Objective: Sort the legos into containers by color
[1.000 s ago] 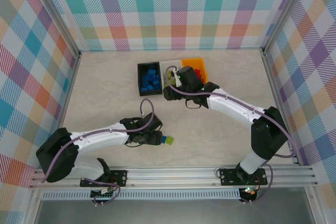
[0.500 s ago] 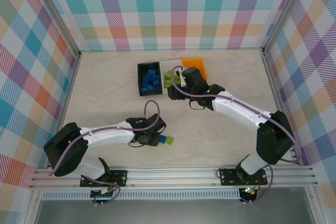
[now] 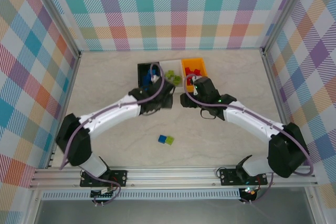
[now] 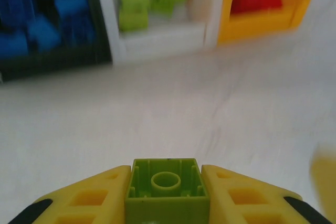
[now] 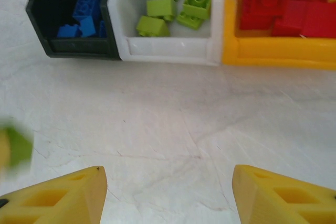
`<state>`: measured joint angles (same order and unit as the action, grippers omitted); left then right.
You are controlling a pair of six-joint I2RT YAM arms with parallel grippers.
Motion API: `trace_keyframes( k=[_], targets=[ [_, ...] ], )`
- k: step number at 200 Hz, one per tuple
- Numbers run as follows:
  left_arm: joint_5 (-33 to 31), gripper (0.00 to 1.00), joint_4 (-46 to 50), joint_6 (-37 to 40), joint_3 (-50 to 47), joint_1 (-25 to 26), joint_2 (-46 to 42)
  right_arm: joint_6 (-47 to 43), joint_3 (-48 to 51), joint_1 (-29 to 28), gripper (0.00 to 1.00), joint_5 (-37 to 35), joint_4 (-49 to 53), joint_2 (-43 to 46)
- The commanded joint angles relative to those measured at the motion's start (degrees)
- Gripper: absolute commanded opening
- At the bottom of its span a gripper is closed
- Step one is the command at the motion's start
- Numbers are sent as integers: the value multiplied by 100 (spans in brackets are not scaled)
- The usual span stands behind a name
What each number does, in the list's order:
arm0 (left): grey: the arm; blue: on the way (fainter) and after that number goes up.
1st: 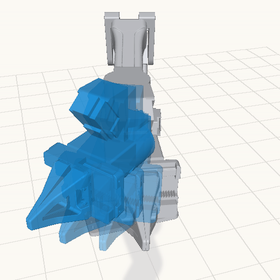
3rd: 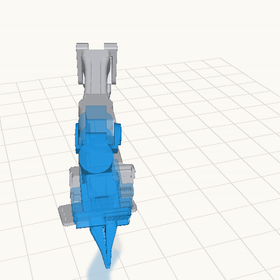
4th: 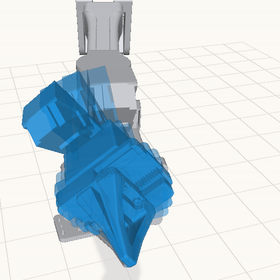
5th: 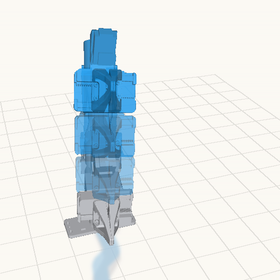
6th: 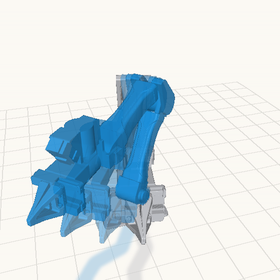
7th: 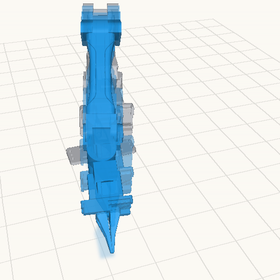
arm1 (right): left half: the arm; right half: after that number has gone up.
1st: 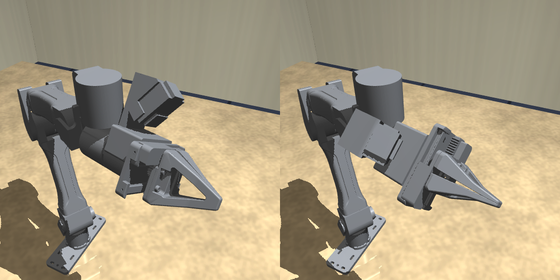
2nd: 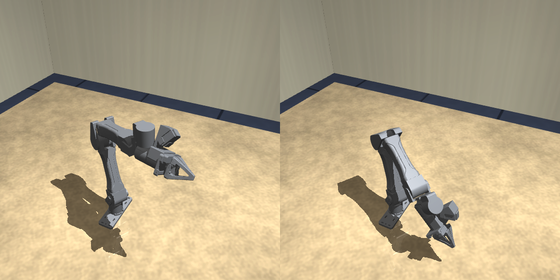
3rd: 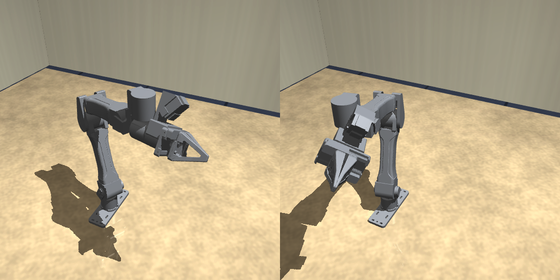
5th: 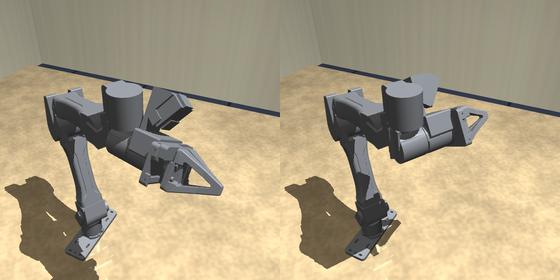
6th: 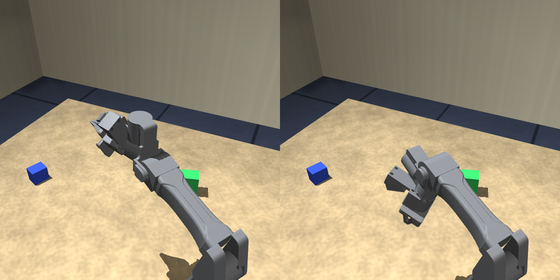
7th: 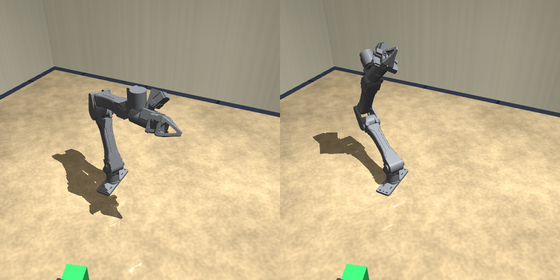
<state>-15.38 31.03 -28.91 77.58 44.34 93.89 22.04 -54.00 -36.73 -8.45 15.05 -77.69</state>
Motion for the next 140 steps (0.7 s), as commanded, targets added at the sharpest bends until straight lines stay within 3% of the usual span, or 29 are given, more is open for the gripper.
trace_keyframes(
  k=[1,38,85,110,140],
  targets=[
    [-227,35,-53,390,990,-330,909,120,287,60,65,-113,-16,359],
    [-595,33,599,590,3362,-552,2846,174,613,78,65,-15,75,673],
    [-871,35,1531,540,5628,-698,4499,76,779,70,65,321,189,860],
    [-731,48,1869,522,6221,-699,4863,-7,955,20,67,782,156,883],
    [-585,69,1488,499,5556,-563,4217,4,1230,-78,69,1140,-10,998]
  ],
)
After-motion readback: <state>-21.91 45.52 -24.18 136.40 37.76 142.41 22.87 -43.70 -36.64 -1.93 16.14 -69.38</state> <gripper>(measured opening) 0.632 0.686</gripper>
